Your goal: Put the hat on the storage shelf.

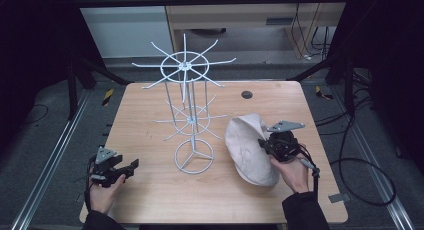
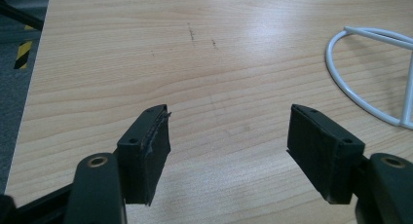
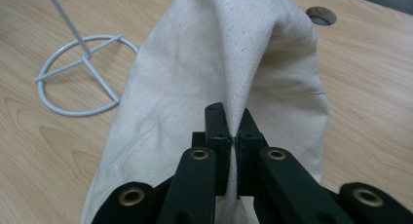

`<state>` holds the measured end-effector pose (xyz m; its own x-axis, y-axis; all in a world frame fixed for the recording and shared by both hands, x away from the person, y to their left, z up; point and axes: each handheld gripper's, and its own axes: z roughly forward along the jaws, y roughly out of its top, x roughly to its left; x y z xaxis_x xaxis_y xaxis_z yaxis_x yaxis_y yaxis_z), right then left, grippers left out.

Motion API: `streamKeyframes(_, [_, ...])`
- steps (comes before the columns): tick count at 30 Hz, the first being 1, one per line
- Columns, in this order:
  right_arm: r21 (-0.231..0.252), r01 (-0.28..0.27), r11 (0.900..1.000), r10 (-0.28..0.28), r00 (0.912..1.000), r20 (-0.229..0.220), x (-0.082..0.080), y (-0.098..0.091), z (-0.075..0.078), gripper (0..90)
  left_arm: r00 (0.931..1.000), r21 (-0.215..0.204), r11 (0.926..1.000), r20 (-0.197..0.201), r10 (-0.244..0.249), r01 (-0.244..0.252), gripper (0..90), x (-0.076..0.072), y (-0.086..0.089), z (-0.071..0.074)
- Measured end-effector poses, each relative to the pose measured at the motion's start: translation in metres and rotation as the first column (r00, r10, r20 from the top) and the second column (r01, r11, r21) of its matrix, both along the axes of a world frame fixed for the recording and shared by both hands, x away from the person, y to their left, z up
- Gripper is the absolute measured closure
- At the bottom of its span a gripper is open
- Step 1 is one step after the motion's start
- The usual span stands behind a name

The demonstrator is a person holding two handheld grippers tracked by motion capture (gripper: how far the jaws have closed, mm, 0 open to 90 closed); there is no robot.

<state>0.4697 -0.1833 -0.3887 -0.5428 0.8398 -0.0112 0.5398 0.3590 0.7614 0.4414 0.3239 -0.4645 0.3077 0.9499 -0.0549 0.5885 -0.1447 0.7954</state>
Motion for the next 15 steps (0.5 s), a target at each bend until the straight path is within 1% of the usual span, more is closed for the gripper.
streamKeyframes(2, [0.012,0.002,0.9999,-0.002,0.9999,0.01,-0.002,-0.002,0.002,88.5,1.0,0.0,1.0,0.001,0.0,0.0,31.7,0.0,0.0,0.0])
streamKeyframes(5, [0.028,0.007,0.9996,-0.008,0.9992,0.039,-0.007,-0.006,0.004,88.5,1.0,0.0,1.0,0.001,0.001,-0.001,31.7,0.0,0.0,0.0])
streamKeyframes(7, [0.04,0.007,0.9992,-0.01,0.9976,0.069,-0.01,-0.009,0.007,88.5,1.0,0.0,1.0,0.001,0.001,-0.001,31.7,0.0,0.0,0.0])
streamKeyframes(9, [0.048,0.008,0.9988,-0.013,0.996,0.089,-0.013,-0.012,0.009,88.5,1.0,0.001,1.0,0.002,0.001,-0.001,31.7,0.0,0.0,0.0])
streamKeyframes(13, [0.063,0.007,0.998,-0.014,0.9933,0.115,-0.017,-0.016,0.013,88.5,1.0,0.001,1.0,0.003,-0.002,0.002,31.8,0.0,-0.001,0.0])
streamKeyframes(15, [0.069,0.002,0.9976,-0.012,0.9901,0.14,-0.019,-0.019,0.015,88.5,1.0,0.0,1.0,0.003,-0.003,0.003,31.8,0.0,-0.001,0.0])
